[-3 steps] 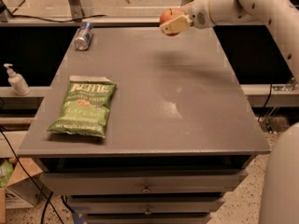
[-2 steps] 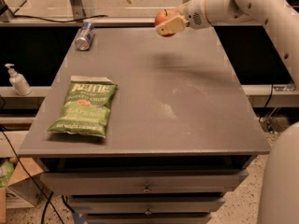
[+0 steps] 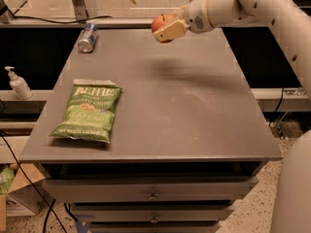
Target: Move apple near green jalapeno chip bag
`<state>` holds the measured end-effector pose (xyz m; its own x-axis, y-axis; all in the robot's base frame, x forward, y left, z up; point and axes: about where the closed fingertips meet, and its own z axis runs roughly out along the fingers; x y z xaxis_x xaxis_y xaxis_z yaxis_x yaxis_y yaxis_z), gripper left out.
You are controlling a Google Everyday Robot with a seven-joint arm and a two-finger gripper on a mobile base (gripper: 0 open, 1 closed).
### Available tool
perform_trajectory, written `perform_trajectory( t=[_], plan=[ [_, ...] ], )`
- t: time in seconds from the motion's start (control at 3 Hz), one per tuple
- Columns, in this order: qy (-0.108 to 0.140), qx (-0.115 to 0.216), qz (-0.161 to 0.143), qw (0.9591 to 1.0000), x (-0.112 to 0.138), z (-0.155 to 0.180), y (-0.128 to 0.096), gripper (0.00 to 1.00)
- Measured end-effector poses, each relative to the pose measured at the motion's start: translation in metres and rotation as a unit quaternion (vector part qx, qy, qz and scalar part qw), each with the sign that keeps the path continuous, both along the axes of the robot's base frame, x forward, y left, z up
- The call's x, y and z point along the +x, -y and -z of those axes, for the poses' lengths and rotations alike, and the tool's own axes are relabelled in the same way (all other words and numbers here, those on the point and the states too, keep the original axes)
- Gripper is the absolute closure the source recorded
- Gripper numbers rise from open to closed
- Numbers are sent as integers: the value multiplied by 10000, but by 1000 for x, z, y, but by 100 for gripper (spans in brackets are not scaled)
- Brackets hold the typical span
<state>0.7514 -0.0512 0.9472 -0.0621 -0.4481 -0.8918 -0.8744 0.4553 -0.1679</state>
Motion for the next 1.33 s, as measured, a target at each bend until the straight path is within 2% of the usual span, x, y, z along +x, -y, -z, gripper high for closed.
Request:
perform_trajectory(
  t=[0.33,0.67,1.0,1.33],
  plan=[
    [-165,21,-687,9975,-39,15,-26,100],
    [-395,127,-1386,9895,-80,38,-53,100],
    [-603,218,-1706,9832,-107,62,-72,82],
    [-766,286,-1931,9778,-124,82,-87,59]
  ],
)
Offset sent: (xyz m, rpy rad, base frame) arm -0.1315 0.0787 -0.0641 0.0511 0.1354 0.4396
